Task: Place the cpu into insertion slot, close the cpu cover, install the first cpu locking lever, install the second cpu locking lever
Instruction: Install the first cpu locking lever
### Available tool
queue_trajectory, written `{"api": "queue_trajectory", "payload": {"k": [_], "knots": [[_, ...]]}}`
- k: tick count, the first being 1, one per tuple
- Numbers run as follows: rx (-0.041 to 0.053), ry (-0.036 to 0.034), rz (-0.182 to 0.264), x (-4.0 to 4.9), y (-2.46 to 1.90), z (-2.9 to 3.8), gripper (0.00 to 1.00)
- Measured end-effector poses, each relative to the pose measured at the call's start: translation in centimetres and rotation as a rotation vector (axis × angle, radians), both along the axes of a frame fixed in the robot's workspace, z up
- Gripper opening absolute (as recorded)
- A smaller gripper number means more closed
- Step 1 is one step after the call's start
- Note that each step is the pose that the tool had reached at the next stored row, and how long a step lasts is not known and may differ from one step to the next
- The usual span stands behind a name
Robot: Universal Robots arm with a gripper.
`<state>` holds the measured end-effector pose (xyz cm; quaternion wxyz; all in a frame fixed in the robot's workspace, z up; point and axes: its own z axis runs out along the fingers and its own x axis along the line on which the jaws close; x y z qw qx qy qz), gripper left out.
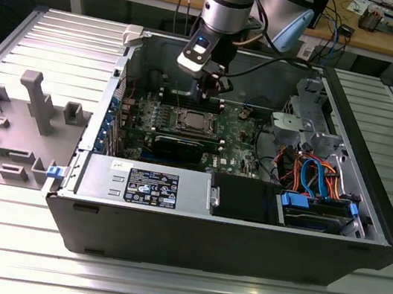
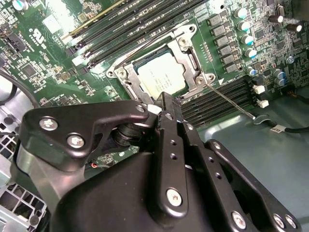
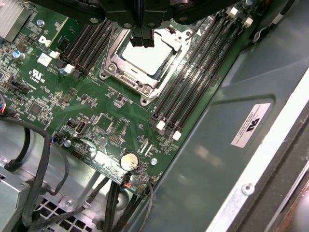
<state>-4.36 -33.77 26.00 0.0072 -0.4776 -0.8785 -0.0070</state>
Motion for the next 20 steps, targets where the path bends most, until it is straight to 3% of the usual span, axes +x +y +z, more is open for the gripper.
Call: {"api": "queue_trajectory", "payload": {"k": [20], "knots": [[0.0000,-0.0001,0.019,0.00,0.00,0.00,0.11]]}}
